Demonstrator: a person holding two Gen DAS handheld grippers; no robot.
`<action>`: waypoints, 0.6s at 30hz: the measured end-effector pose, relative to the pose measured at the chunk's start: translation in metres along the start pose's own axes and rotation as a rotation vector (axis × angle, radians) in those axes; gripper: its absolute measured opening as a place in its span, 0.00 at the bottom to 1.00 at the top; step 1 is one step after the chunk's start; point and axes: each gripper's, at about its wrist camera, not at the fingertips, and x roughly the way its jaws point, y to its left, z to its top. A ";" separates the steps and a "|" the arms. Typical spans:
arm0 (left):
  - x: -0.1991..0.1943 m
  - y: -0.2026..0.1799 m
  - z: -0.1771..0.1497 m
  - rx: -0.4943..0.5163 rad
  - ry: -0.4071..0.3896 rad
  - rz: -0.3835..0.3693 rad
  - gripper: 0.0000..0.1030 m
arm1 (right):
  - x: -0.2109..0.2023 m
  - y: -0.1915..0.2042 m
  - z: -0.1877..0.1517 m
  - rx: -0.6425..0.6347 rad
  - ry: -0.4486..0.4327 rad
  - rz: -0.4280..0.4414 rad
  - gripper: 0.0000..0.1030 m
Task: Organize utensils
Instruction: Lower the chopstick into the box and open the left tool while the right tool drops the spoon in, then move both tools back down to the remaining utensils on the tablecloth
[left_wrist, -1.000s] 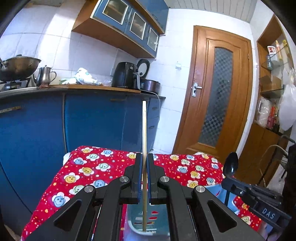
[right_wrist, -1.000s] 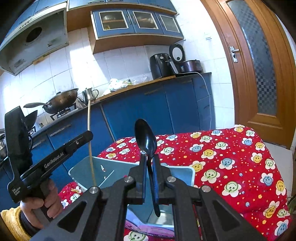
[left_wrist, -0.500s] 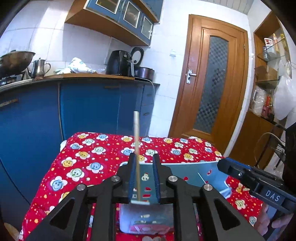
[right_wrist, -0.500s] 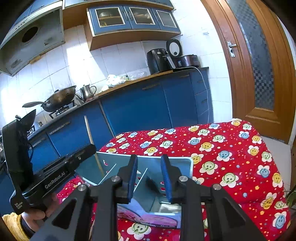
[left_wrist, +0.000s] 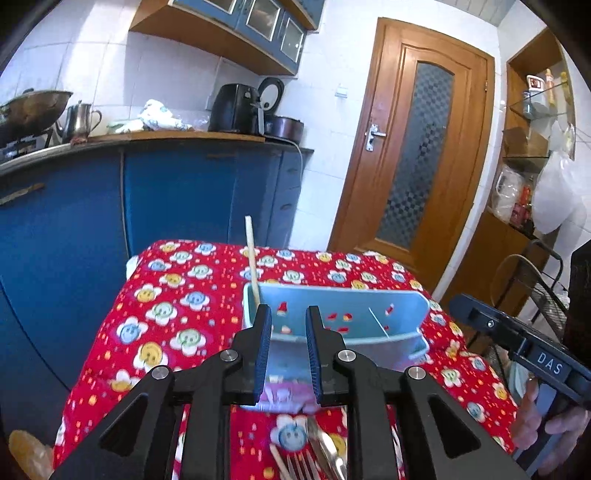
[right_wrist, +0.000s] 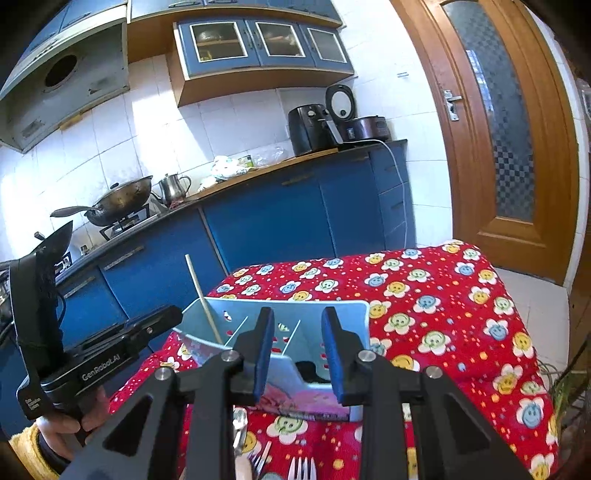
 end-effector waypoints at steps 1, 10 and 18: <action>-0.003 0.001 -0.001 -0.002 0.007 -0.001 0.18 | -0.004 0.000 -0.002 0.009 0.004 -0.001 0.28; -0.025 0.004 -0.017 -0.010 0.096 0.008 0.19 | -0.033 0.001 -0.021 0.060 0.045 -0.013 0.29; -0.028 0.002 -0.045 0.016 0.239 0.017 0.19 | -0.048 0.000 -0.045 0.080 0.110 -0.040 0.29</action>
